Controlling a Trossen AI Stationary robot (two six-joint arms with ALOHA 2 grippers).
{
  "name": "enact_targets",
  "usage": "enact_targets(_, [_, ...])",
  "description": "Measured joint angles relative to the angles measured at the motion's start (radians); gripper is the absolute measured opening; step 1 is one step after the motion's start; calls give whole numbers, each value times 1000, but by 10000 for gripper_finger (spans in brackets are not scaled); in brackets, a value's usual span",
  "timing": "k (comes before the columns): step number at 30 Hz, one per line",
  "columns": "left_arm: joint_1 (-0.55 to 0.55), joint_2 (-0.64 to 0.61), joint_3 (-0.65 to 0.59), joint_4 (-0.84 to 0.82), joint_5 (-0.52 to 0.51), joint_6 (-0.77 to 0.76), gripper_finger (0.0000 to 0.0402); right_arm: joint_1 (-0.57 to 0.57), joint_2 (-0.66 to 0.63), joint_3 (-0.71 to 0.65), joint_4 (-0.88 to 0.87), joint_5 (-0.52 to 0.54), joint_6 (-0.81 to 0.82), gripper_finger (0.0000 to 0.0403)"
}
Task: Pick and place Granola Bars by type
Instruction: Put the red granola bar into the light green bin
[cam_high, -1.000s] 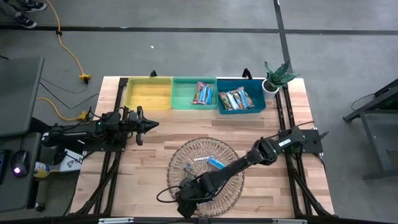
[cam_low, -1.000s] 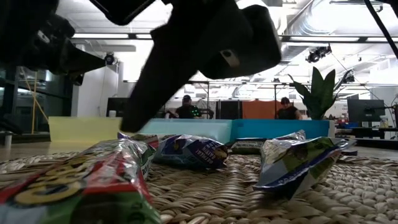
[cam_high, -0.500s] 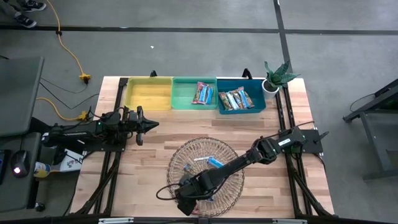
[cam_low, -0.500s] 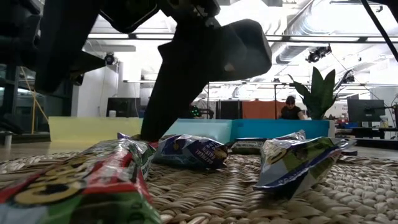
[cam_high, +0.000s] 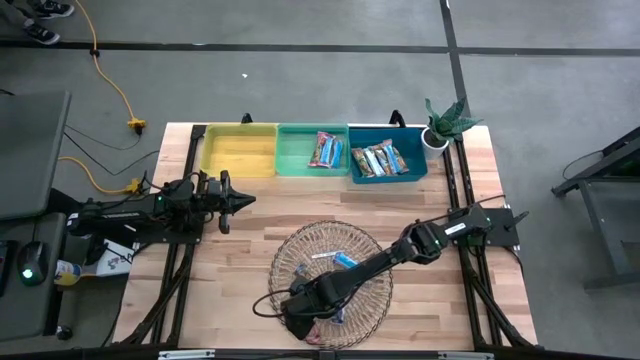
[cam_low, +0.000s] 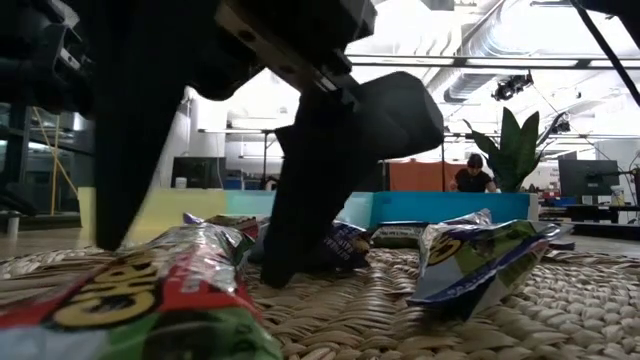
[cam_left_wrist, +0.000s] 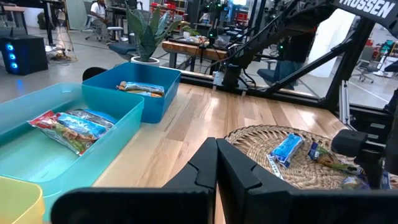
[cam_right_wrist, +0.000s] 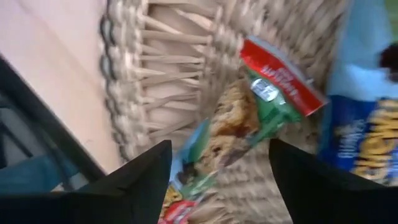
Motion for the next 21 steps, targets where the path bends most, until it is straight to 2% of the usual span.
enact_targets(11, [0, 0, 0, 0, 0, 0, 0, -11, 7, -1, 53, 15, 4, 252])
enact_targets(16, [0, 0, 0, 0, 0, 0, 0, -15, 5, -40, 138, 2, 19, 236])
enact_targets(21, [0, 0, 0, 0, 0, 0, 0, -17, 4, -60, 151, -21, 20, 214])
